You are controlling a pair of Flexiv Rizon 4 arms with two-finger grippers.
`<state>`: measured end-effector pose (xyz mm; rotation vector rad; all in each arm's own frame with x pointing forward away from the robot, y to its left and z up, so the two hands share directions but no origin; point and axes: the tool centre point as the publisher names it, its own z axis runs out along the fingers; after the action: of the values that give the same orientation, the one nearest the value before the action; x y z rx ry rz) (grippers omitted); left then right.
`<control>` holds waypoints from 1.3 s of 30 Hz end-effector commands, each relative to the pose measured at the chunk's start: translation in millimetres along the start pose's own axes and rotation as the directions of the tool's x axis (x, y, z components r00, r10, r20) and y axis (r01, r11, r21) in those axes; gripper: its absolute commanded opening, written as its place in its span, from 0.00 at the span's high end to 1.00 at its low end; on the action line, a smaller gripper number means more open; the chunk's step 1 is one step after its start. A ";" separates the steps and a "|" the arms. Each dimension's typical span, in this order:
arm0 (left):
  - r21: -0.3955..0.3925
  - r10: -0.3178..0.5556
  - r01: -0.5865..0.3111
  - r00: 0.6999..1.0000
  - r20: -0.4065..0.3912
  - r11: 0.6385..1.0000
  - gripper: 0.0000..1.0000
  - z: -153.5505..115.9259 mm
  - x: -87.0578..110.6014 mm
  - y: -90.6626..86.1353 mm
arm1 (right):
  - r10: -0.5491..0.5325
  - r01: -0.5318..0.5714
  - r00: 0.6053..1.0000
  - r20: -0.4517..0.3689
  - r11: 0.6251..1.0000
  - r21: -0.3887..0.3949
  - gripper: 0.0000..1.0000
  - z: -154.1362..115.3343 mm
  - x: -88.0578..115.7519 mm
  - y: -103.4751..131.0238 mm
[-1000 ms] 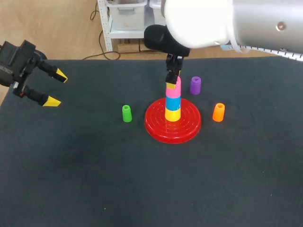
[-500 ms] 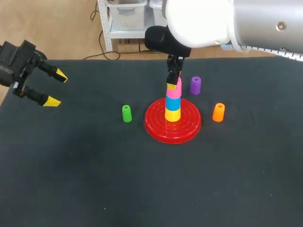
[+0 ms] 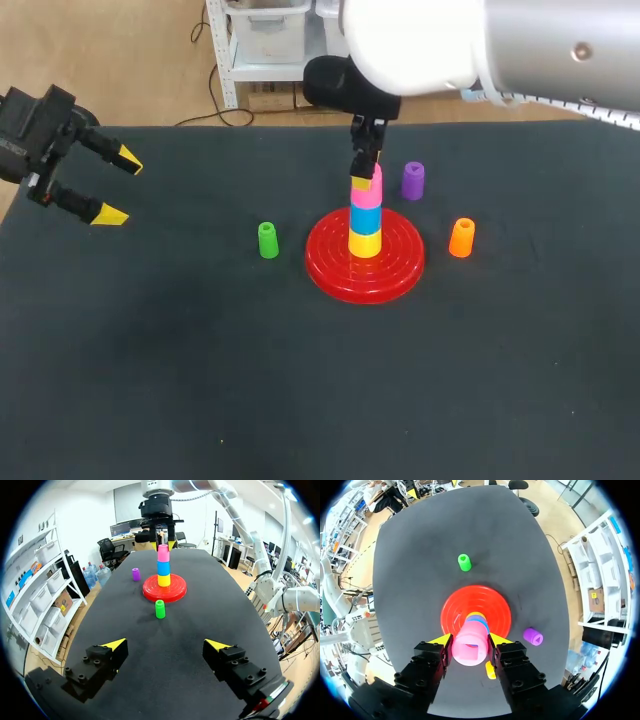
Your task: Pick up and stack the cylinders on the red base in this order: pink,purple,orange,green
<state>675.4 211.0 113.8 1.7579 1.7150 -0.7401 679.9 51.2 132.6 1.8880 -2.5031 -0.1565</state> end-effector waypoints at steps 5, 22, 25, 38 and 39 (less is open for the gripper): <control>-0.003 0.001 -0.001 1.000 -0.001 1.000 0.00 0.4 0.3 -0.7 | -0.001 0.001 1.000 -0.007 1.000 -0.016 1.00 5.4 -1.3 -2.1; -0.003 0.001 -0.001 1.000 -0.001 1.000 0.00 0.4 0.3 -0.7 | -0.017 0.016 1.000 -0.018 0.998 -0.053 1.00 14.7 -5.6 -2.3; -0.003 0.001 -0.001 1.000 -0.001 1.000 0.00 0.4 0.3 -0.7 | -0.016 0.015 1.000 -0.019 0.998 -0.061 1.00 16.6 -5.6 -2.9; -0.003 0.001 -0.001 1.000 -0.001 1.000 0.00 0.4 0.3 -0.7 | -0.006 0.007 1.000 0.010 0.998 -0.066 1.00 18.4 -4.8 0.4; -0.003 0.001 -0.001 1.000 -0.001 1.000 0.00 0.4 0.3 -0.7 | -0.004 0.005 1.000 0.018 0.998 -0.066 1.00 17.3 -4.3 1.1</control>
<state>675.4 211.0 113.8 1.7579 1.7150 -0.7401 684.5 60.2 123.3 1.8672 -2.4575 -0.2446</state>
